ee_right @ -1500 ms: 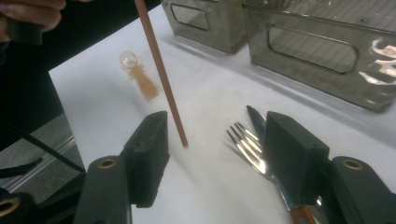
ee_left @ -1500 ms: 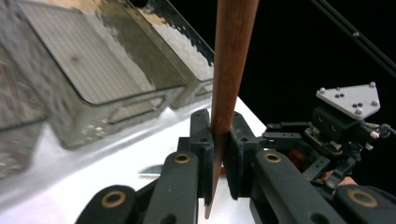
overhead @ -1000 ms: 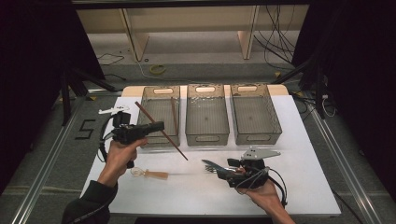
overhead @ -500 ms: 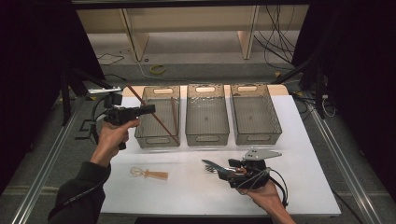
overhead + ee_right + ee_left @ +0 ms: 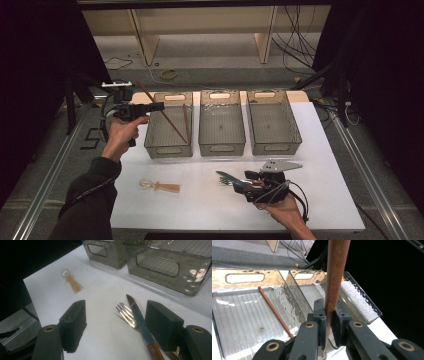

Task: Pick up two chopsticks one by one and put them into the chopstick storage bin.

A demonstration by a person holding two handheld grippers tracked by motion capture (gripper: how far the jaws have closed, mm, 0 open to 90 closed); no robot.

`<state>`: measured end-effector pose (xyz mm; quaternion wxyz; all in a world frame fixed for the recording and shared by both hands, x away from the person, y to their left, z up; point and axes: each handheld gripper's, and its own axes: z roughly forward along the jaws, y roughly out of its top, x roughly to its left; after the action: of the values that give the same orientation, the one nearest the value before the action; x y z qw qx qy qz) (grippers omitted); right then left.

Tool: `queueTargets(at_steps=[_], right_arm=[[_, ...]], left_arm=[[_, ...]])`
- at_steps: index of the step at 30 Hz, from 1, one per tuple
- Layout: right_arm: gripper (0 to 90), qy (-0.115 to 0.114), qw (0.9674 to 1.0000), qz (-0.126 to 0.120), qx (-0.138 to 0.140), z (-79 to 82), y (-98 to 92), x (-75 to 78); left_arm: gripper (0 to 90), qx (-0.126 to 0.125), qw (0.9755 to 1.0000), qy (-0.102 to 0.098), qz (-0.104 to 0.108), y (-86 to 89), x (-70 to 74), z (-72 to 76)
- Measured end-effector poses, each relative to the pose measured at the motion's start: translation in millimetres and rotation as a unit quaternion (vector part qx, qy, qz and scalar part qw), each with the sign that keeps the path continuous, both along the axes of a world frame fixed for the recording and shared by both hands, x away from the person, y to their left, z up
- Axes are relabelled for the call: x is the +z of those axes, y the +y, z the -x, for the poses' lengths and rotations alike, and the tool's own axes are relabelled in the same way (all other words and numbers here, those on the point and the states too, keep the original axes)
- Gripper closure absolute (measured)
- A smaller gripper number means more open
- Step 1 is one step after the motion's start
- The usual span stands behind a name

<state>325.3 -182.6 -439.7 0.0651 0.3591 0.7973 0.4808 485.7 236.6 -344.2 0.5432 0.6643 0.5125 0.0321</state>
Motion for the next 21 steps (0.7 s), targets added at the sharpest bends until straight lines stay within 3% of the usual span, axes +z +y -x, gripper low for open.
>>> queueTargets(at_steps=[7,21], right_arm=[[33.8,0.0,1.0,0.0,0.002,1.4,-0.4,0.2],[33.8,0.002,1.0,0.001,0.004,1.4,-0.4,-0.6]], left_arm=[[82.1,-0.002,0.9995,0.028,-0.016,-6.9,-12.7,-14.9],[81.9,-0.007,0.9981,0.056,-0.024,-15.4,-31.9,-22.4]])
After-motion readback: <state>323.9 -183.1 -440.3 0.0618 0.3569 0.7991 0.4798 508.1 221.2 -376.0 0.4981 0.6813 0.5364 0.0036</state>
